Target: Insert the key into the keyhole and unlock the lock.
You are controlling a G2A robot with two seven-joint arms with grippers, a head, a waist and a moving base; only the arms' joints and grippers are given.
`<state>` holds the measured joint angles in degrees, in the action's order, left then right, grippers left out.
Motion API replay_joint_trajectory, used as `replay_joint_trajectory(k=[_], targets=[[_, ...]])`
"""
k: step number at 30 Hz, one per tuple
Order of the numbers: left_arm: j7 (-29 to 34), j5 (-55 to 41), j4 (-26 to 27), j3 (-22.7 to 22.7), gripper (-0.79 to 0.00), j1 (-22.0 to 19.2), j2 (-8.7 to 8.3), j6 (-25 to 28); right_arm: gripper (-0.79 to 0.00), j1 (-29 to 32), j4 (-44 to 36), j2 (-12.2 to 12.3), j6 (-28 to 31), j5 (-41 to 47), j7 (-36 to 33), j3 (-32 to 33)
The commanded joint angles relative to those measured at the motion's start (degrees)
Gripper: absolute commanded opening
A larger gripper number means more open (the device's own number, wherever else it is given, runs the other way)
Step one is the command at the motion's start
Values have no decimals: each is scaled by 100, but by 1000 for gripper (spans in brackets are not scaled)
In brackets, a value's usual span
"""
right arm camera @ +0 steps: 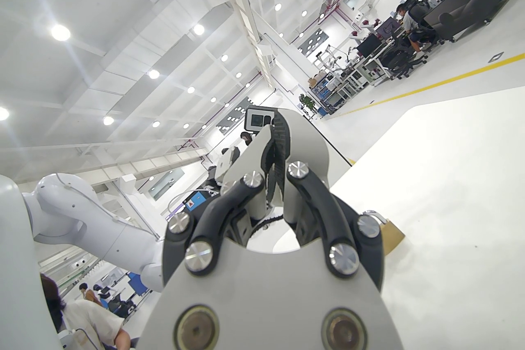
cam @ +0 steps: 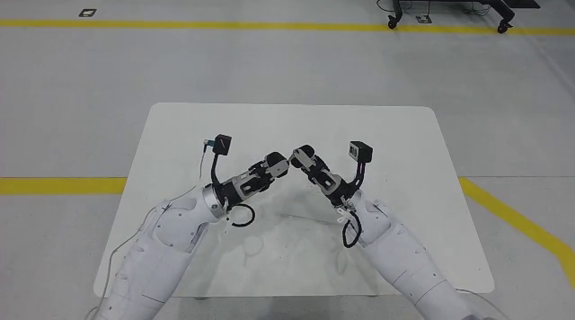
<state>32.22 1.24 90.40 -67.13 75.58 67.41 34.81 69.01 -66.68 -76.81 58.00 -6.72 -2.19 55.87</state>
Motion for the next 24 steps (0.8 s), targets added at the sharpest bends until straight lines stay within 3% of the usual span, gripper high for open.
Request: replay_joint_trajectory(k=[1, 7, 9, 16, 20, 24], targets=[[1, -6, -1, 5, -594, -4, -2, -10, -785, 7, -3, -3, 0, 11, -21, 2], [33, 83, -13, 34, -763, -22, -9, -85, -785, 33, -2, -9, 0, 18, -59, 34], [18, 106, -12, 42, -785, -30, -9, -122, -785, 46, -10, -10, 0, 16, -69, 46], [-3, 164, -33, 84, -785, -53, -10, -212, -785, 92, -23, -12, 0, 15, -144, 66], [-22, 155, -34, 93, -668, -60, -11, -239, -785, 115, -44, -8, 0, 14, -165, 103], [-12, 110, -51, 93, -659, -72, -14, -227, -785, 132, -61, -9, 0, 10, -190, 120]])
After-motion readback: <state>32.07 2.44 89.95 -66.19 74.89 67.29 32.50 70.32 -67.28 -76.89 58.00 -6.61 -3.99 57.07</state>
